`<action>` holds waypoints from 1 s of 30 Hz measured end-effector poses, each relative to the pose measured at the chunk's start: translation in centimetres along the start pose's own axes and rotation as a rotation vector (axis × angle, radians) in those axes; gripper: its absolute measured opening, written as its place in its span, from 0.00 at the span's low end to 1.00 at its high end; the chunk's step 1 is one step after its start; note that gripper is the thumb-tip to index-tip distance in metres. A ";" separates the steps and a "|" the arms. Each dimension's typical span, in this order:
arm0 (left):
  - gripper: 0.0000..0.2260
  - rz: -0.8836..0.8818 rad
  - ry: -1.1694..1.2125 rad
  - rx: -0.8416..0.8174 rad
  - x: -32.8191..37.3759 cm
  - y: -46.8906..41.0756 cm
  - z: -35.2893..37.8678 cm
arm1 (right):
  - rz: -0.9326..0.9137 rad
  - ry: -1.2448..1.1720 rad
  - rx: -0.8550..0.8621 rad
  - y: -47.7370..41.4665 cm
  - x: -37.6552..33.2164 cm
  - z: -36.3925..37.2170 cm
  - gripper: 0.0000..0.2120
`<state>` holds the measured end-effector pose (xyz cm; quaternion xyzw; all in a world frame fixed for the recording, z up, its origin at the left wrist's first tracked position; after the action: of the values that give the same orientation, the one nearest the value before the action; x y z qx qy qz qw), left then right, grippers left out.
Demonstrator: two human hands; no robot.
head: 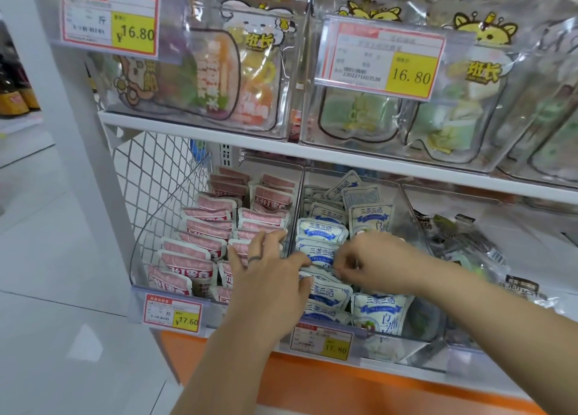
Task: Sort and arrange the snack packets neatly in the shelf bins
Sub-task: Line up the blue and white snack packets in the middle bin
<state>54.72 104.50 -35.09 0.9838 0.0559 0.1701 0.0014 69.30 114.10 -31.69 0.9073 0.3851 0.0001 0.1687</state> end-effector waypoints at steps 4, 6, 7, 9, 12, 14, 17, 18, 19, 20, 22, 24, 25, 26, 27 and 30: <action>0.14 -0.012 -0.015 0.006 0.3 0.2 0.1 | 0.000 -0.040 -0.073 -1.2 0.0 0.8 0.16; 0.14 -0.010 -0.026 0.008 0.3 0.3 0.2 | 0.003 -0.091 -0.095 -1.8 0.1 1.0 0.17; 0.15 -0.006 -0.028 0.002 0.3 0.3 0.3 | 0.008 -0.096 -0.112 -2.1 0.0 1.1 0.17; 0.15 0.001 -0.019 -0.010 0.4 0.2 0.5 | 0.017 -0.081 -0.147 -2.6 -0.2 1.3 0.17; 0.14 0.000 -0.006 -0.012 0.5 0.1 0.7 | 0.004 -0.128 -0.119 -2.7 -0.3 1.1 0.21; 0.13 -0.002 -0.010 -0.008 0.5 0.1 0.7 | -0.009 -0.209 -0.063 -2.4 0.1 0.9 0.22; 0.13 0.000 -0.021 -0.019 0.4 0.1 0.7 | -0.045 -0.220 -0.025 -2.3 0.0 1.3 0.22; 0.13 0.000 -0.029 -0.025 0.4 0.0 0.8 | -0.046 -0.203 -0.027 -2.5 -0.3 1.7 0.22; 0.13 -0.003 -0.037 -0.032 0.4 -0.1 0.8 | -0.039 -0.189 -0.039 -2.8 -0.5 2.0 0.21; 0.14 -0.007 -0.043 -0.041 0.4 -0.1 0.9 | -0.030 -0.188 -0.055 -3.1 -0.6 2.4 0.20; 0.13 -0.016 -0.045 -0.042 0.5 -0.1 1.0 | -0.024 -0.221 -0.086 -3.4 -0.7 2.5 0.20; 0.13 -0.020 -0.031 -0.028 0.7 0.0 0.9 | -0.033 -0.243 -0.104 -2.9 -0.7 2.1 0.19; 0.13 -0.020 -0.026 -0.018 0.8 0.0 0.8 | -0.038 -0.239 -0.093 -2.4 -0.6 1.7 0.18; 0.13 -0.018 -0.026 -0.010 0.8 0.0 0.8 | -0.039 -0.228 -0.045 -1.9 -0.6 1.3 0.16; 0.14 -0.015 -0.025 -0.004 0.8 0.0 0.8 | -0.034 -0.218 0.047 -1.4 -0.6 0.9 0.14; 0.15 -0.009 -0.016 0.002 0.9 -0.2 0.7 | 0.028 -0.201 0.411 -1.5 0.7 -0.2 0.12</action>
<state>55.77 104.78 -35.45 0.9849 0.0607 0.1624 0.0017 68.71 115.57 -32.02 0.9233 0.3457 -0.1665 0.0179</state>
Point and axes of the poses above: each hand's wrist, its own y-axis away from the middle knuckle, its own z-axis out of the palm, x = y × z, the point moved 1 cm from there along -y, towards the middle knuckle, and after that the axes turned 7 degrees about -x, right-handed, at the moved point
